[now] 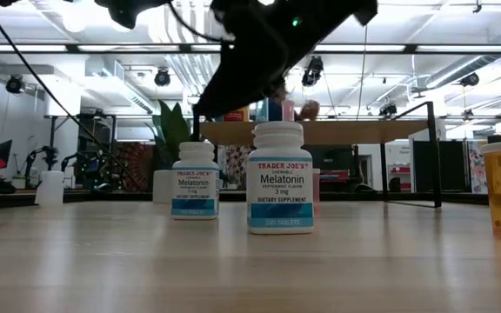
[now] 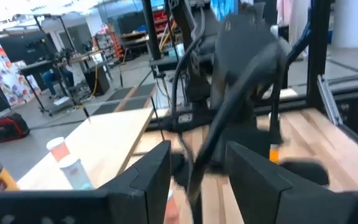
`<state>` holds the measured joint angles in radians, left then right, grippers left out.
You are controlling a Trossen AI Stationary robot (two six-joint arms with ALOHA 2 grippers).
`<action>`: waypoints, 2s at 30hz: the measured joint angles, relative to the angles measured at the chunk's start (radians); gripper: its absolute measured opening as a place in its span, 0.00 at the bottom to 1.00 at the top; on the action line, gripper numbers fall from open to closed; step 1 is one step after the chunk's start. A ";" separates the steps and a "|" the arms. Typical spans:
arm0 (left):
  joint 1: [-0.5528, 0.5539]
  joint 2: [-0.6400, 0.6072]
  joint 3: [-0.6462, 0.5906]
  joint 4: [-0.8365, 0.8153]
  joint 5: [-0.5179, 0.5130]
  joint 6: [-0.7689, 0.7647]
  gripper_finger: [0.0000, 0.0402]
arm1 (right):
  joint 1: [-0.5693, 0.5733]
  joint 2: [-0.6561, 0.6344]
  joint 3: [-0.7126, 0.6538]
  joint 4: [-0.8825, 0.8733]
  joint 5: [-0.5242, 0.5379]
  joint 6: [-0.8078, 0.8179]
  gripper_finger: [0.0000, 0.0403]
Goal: Pick and place medicine bottles onto shelf by color
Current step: Put the top blue and white medicine bottle on the shelf
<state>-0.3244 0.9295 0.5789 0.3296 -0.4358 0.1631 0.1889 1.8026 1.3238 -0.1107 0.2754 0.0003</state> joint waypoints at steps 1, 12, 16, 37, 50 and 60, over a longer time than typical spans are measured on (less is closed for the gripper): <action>0.000 -0.001 0.000 0.006 0.000 0.000 0.34 | -0.003 0.010 0.008 -0.016 -0.009 0.000 0.70; -0.002 -0.011 -0.004 0.003 0.001 0.000 0.34 | -0.041 0.070 0.024 -0.009 -0.074 0.041 0.68; -0.002 -0.009 -0.005 0.004 0.001 0.000 0.34 | -0.046 0.086 0.023 -0.001 -0.078 0.042 0.68; -0.004 -0.010 -0.008 0.005 0.002 0.000 0.34 | -0.052 0.137 0.023 0.085 -0.153 0.037 0.42; -0.005 -0.008 -0.009 0.024 0.005 -0.002 0.34 | -0.049 -0.035 0.023 -0.047 -0.316 -0.050 0.43; -0.005 -0.003 -0.011 0.029 0.005 -0.001 0.34 | -0.050 -0.292 -0.001 -0.284 -0.320 -0.142 0.42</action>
<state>-0.3290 0.9268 0.5682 0.3588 -0.4305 0.1623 0.1390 1.5104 1.3225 -0.3942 -0.0444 -0.1417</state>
